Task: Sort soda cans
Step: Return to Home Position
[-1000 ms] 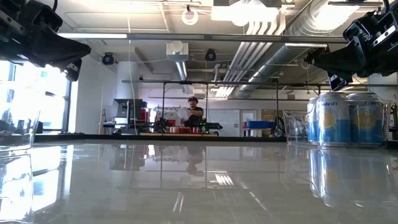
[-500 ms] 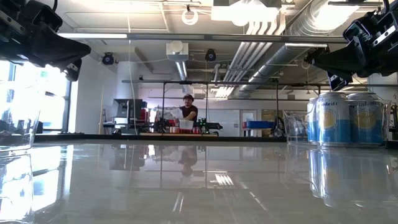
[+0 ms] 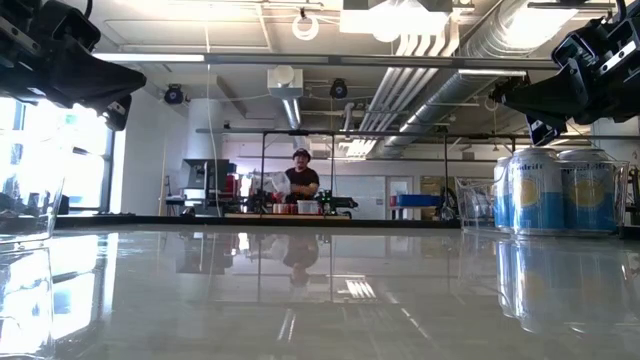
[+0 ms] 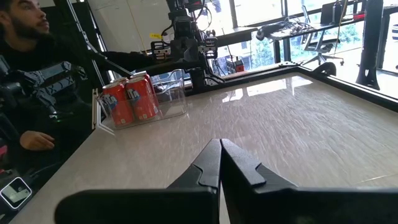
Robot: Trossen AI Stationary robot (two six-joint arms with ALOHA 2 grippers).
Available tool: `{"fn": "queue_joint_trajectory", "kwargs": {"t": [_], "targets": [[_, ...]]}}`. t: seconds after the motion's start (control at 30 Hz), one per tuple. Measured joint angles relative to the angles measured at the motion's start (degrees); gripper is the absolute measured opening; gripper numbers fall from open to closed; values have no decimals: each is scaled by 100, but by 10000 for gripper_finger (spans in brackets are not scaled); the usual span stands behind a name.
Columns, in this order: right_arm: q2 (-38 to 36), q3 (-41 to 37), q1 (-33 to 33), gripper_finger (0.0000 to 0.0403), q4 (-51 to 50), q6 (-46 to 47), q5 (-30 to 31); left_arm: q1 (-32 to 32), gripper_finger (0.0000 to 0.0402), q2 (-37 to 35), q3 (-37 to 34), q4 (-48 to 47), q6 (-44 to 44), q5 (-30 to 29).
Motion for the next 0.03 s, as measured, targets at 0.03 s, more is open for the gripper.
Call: {"fn": "queue_joint_trajectory", "kwargs": {"t": [0.03], "targets": [[0,0,0,0,0,2,1,0,1,0,1,-1,0,0]]}}
